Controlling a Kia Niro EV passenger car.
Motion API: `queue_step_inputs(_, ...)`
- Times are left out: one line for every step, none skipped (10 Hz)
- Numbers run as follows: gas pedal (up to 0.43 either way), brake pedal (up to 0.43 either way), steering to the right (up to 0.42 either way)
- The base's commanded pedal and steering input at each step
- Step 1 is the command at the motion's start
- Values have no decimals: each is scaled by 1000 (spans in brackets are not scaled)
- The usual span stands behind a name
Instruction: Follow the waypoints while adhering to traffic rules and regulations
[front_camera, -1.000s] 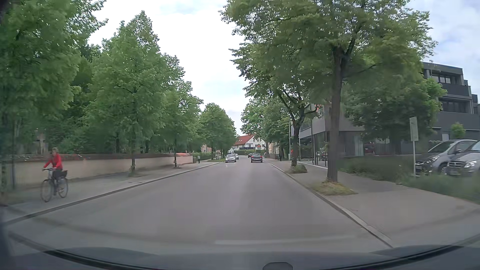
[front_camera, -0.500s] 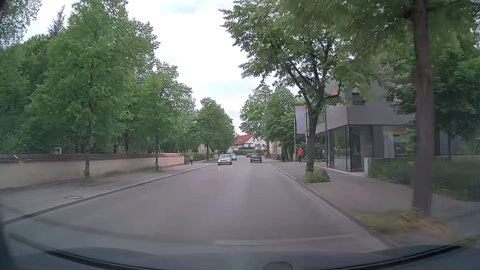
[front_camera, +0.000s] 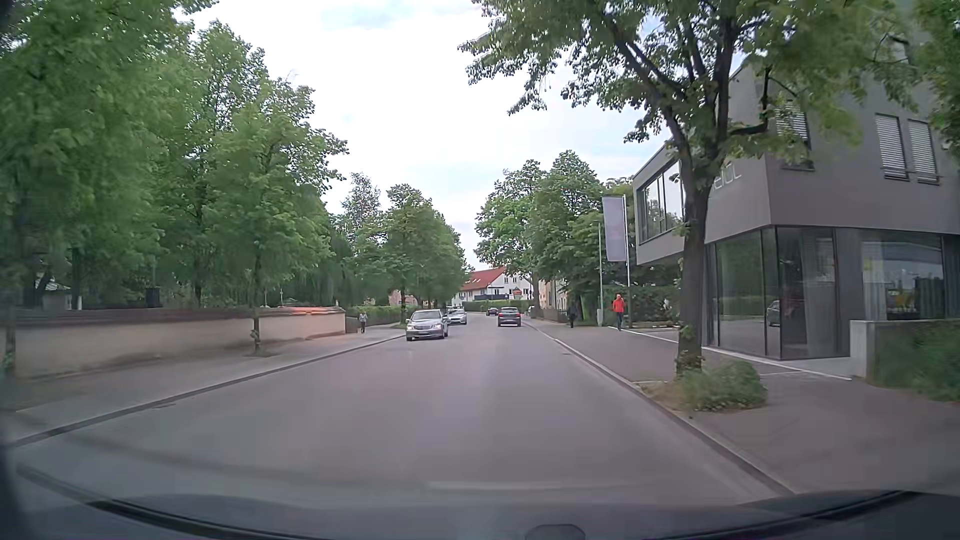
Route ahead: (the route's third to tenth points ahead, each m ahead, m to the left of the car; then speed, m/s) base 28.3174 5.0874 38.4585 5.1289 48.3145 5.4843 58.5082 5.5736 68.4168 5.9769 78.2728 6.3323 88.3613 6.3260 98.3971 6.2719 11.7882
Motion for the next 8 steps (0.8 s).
queue_step_inputs(98,0,2)
queue_step_inputs(110,0,2)
queue_step_inputs(118,0,2)
queue_step_inputs(130,0,1)
queue_step_inputs(130,0,1)
queue_step_inputs(138,0,0)
queue_step_inputs(138,0,0)
queue_step_inputs(138,0,-1)
